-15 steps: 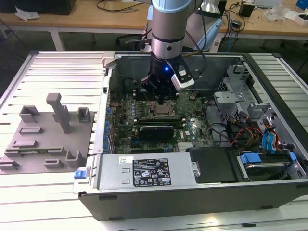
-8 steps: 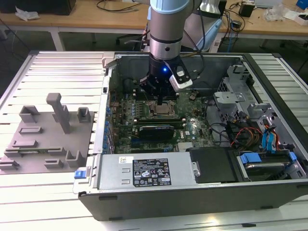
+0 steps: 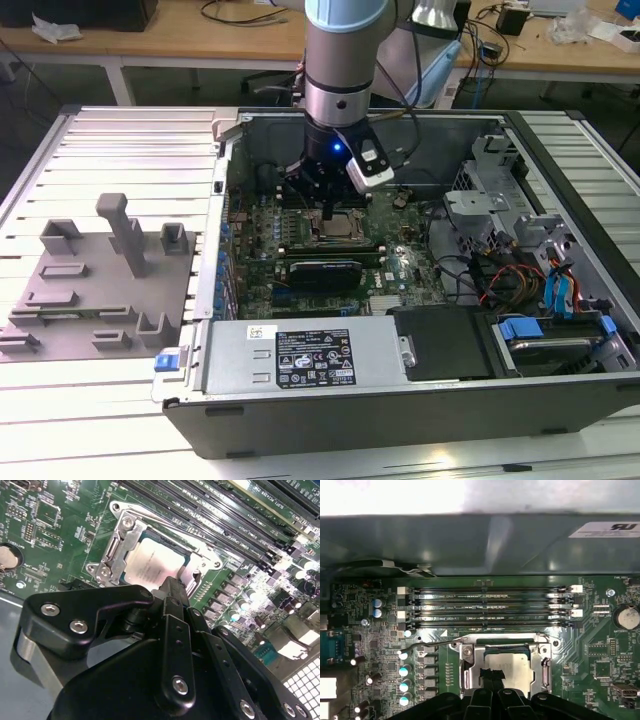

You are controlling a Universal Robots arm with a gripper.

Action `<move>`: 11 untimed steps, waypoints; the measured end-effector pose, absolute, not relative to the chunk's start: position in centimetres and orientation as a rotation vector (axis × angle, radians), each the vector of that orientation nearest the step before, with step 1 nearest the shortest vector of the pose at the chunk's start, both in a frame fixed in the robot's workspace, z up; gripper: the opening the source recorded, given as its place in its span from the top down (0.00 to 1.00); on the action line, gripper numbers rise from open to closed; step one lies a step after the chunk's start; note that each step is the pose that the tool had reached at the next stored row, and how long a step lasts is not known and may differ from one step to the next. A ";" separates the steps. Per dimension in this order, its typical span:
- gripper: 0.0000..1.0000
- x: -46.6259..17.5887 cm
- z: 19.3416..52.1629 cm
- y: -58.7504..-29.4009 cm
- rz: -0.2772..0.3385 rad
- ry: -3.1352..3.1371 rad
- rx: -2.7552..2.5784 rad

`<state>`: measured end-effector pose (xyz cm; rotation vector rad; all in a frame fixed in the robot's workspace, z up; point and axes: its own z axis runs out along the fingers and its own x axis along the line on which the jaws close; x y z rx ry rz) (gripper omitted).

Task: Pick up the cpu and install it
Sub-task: 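Close the cpu cover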

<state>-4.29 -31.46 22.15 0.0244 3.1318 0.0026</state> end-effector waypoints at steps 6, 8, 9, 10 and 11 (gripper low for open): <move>0.89 -4.7 21.8 -31.7 0.003 3.132 0.025; 0.89 -4.9 21.6 -31.8 0.003 3.132 0.024; 0.89 -5.1 21.3 -31.8 0.003 3.132 0.024; 0.89 -5.3 21.1 -31.8 0.003 3.132 0.024; 0.89 -5.5 21.0 -31.8 0.003 3.131 0.024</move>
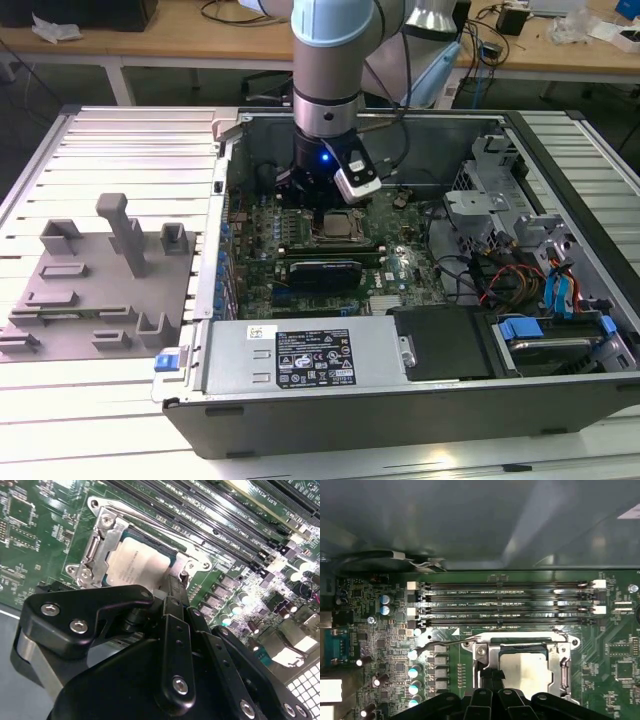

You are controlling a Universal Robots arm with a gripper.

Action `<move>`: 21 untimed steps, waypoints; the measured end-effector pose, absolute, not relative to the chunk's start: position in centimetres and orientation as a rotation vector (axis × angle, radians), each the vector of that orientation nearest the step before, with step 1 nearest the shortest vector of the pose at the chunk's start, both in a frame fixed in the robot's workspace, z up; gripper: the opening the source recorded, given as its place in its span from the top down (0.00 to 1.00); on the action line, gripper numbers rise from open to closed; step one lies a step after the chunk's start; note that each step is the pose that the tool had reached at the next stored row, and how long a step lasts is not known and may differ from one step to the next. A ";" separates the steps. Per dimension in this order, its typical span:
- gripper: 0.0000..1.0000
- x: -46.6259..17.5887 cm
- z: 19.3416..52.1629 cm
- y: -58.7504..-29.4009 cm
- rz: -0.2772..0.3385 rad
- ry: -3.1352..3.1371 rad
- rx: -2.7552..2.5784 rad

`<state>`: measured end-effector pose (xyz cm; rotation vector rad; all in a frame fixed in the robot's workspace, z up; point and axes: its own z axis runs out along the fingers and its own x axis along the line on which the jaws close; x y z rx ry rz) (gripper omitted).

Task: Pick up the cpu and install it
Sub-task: 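Close the cpu cover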

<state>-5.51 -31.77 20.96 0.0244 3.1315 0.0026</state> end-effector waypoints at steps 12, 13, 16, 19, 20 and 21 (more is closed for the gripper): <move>0.89 -5.7 20.7 -32.2 0.003 3.131 0.024; 0.89 -5.7 20.7 -32.3 0.003 3.131 0.025; 0.89 -5.7 20.5 -32.3 0.002 3.131 0.024; 0.89 -5.7 20.4 -32.3 0.002 3.131 0.024; 0.89 -5.7 20.4 -32.3 0.002 3.131 0.024; 0.89 -5.7 20.4 -32.3 0.002 3.131 0.024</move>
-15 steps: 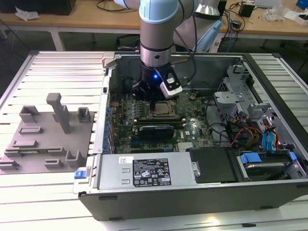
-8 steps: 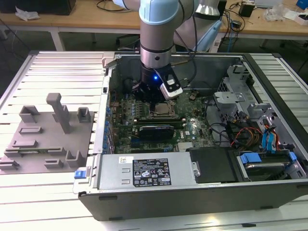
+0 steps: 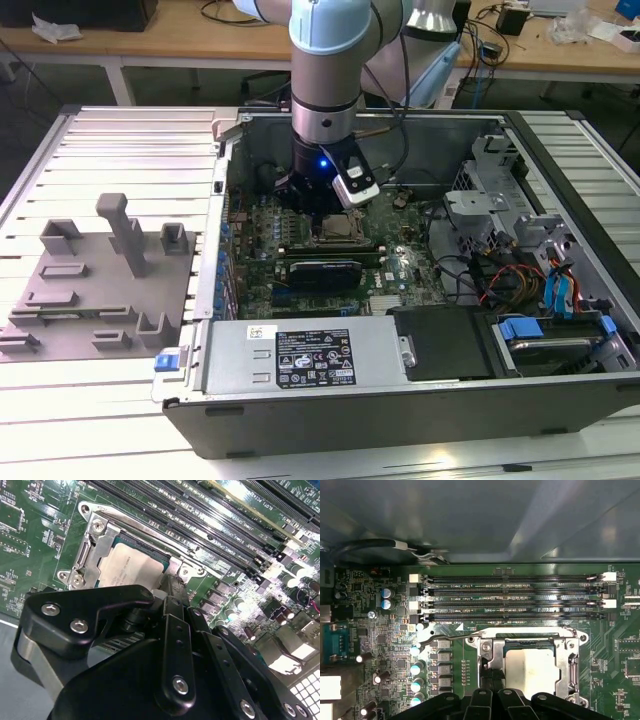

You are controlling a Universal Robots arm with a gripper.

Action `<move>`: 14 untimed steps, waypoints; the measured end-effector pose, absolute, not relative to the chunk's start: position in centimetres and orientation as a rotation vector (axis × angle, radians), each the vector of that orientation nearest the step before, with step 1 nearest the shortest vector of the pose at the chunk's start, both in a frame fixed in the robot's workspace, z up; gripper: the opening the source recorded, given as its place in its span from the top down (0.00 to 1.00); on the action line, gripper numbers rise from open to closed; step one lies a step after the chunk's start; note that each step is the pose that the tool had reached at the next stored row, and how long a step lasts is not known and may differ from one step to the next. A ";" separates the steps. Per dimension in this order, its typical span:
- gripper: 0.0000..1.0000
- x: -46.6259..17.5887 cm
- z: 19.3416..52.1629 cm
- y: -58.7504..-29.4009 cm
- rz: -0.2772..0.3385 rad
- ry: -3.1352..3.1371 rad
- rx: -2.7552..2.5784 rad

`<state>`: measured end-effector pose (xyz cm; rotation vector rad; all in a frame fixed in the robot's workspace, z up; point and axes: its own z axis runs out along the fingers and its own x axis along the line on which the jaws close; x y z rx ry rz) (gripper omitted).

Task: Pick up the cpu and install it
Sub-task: 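Close the cpu cover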

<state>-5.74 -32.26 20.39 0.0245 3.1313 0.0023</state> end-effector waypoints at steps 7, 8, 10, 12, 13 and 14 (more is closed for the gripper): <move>0.89 -5.7 20.3 -32.3 0.003 3.131 0.024; 0.89 -5.7 20.3 -32.3 0.002 3.131 0.024; 0.89 -5.7 20.3 -32.3 0.002 3.131 0.024; 0.89 -5.7 20.3 -32.3 0.002 3.131 0.024; 0.89 -5.7 20.3 -32.3 0.003 3.131 0.024; 0.89 -5.7 20.4 -32.2 0.004 3.131 0.024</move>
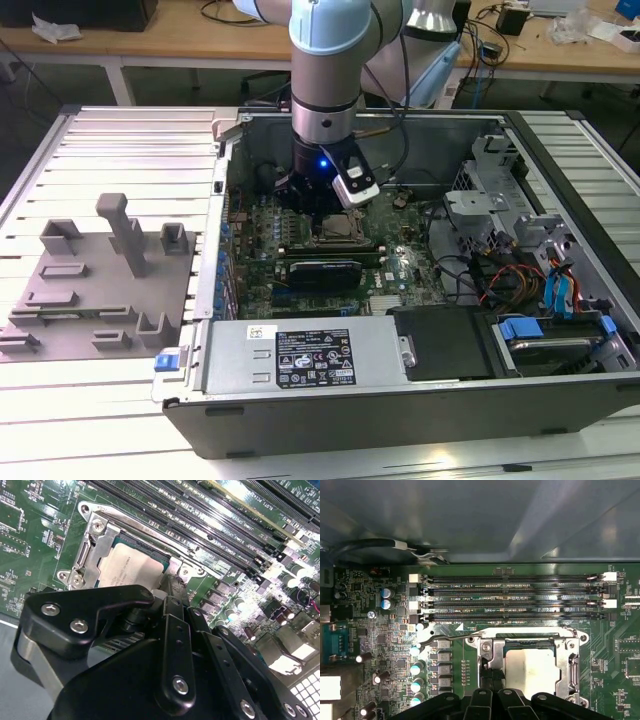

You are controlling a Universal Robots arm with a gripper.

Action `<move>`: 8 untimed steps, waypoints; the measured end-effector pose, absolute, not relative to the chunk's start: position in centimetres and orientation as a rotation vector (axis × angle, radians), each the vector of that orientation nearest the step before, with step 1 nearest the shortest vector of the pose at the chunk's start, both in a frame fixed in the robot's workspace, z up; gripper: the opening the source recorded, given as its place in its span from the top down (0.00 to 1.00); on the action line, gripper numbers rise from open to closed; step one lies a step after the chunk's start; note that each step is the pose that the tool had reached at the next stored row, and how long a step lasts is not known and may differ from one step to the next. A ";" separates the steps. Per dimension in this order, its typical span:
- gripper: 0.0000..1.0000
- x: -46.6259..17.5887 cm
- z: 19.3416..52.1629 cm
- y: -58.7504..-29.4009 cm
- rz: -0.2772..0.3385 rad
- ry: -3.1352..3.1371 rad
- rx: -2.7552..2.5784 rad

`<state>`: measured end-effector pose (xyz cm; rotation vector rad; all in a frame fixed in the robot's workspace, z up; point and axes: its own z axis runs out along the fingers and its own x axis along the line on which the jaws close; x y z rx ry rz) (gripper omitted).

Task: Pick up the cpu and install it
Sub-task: 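Close the cpu cover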

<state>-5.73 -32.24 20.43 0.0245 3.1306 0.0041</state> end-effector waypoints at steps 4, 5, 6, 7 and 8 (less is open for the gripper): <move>0.89 -5.7 20.7 -32.3 0.003 3.131 0.024; 0.89 -5.7 20.7 -32.3 0.003 3.131 0.024; 0.89 -5.7 20.7 -32.3 0.003 3.131 0.024; 0.89 -5.7 20.7 -32.3 0.003 3.131 0.024; 0.89 -5.7 20.7 -32.3 0.002 3.131 0.024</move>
